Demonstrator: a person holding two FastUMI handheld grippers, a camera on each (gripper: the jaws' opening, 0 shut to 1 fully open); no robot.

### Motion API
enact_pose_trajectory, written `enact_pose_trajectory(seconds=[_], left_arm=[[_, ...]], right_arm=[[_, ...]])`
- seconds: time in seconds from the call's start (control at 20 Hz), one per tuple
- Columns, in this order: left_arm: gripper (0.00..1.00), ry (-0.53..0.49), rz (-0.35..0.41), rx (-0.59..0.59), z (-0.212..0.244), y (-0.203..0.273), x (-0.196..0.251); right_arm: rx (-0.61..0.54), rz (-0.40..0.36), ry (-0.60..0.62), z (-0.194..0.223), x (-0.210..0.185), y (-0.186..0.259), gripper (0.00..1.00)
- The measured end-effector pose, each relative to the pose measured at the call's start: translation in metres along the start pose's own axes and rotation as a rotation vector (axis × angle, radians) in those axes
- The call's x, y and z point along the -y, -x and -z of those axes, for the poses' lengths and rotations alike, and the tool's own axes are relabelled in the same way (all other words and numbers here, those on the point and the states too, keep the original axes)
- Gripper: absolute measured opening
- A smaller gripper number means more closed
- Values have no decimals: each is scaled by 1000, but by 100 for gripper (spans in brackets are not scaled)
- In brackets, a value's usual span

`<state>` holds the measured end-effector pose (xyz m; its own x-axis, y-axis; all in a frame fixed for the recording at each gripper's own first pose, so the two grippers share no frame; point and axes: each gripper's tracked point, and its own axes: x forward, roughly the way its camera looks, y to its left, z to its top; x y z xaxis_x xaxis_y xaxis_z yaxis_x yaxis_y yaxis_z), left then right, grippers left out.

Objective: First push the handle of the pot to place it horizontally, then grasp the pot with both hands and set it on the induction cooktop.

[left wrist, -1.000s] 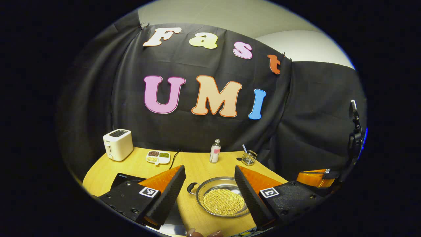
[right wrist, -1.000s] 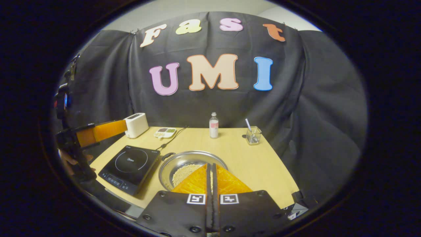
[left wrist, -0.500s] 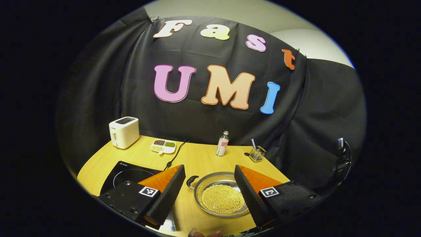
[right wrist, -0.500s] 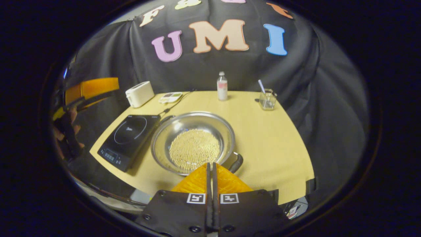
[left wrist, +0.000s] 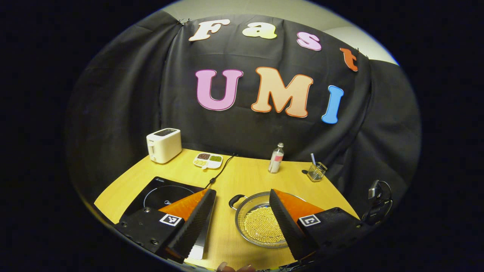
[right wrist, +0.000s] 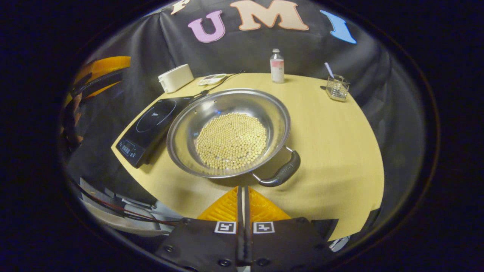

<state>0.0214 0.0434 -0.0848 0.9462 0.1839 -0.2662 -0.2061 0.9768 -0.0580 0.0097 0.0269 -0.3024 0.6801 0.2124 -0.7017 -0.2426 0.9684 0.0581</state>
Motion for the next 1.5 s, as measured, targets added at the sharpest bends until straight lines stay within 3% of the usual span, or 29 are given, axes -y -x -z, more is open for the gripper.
enact_pose_trajectory(seconds=[0.1, 0.15, 0.45, 0.5, 1.35, 1.4, 1.5], left_arm=[[93, 9, -41, -12, 4, 2, -5], [96, 18, -60, -17, 7, 4, -6], [94, 23, -163, -21, 10, 13, -18], [97, 30, -171, -18, 10, 14, -18], [97, 42, -265, -41, 15, 12, -14], [94, 41, -266, -42, 15, 12, -14], [97, 39, -269, -44, 16, 12, -15]], right_arm=[[-18, -18, 15, 1, 5, -7, 0], [-28, -29, 21, 2, 8, -9, 0], [-59, -92, 65, 2, 14, -17, 0], [-58, -97, 66, 0, 16, -16, 0], [-33, -85, 71, -43, 75, -45, 3], [-32, -85, 69, -44, 76, -47, 2], [-32, -84, 66, -46, 79, -48, 2]])
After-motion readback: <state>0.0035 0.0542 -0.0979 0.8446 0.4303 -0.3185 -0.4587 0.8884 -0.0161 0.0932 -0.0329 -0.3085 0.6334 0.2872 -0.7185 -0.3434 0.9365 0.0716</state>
